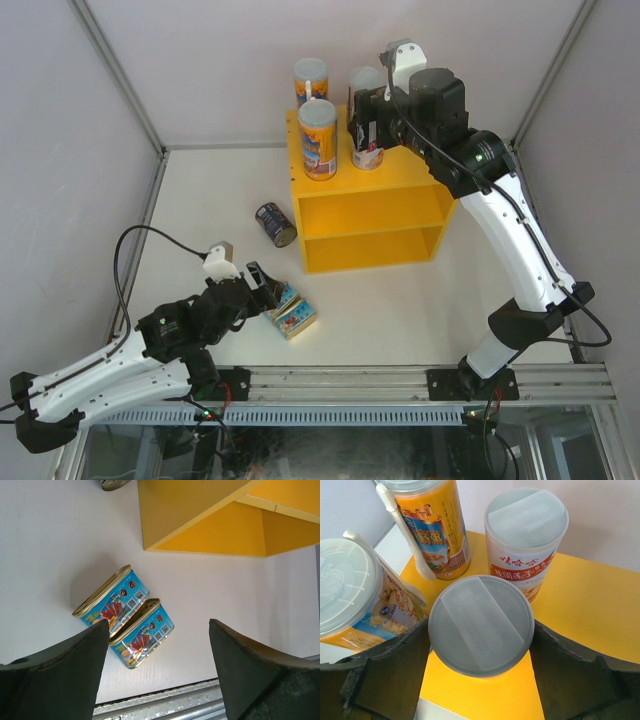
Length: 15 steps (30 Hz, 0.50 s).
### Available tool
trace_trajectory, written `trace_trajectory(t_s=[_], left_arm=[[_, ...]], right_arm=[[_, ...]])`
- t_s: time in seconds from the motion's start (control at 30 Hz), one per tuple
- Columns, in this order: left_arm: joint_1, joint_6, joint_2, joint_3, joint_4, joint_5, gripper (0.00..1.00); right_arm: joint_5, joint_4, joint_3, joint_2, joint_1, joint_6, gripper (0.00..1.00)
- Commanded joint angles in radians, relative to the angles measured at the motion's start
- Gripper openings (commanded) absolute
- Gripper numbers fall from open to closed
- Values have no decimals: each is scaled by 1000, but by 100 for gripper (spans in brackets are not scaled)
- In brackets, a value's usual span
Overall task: Place and organize the canned foods onto the counter
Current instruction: Place the canned food on the counter.
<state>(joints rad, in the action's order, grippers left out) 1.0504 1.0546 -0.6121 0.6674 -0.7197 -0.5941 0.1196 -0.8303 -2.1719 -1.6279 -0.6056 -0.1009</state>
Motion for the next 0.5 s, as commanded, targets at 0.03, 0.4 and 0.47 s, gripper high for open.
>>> trace_trajectory(t_s=[0.03,0.4,0.47], left_arm=[[-8,0,5,-14,17,-5,84],[-9,31,-2,4,8,-18,85],[-14,45,-9,14,0,-19,85]], right_arm=[[7,26,-12,44,-10,-13,76],[15,22,-27,73,-14,-6,76],[14,22,-27,80,-17,-6,76]])
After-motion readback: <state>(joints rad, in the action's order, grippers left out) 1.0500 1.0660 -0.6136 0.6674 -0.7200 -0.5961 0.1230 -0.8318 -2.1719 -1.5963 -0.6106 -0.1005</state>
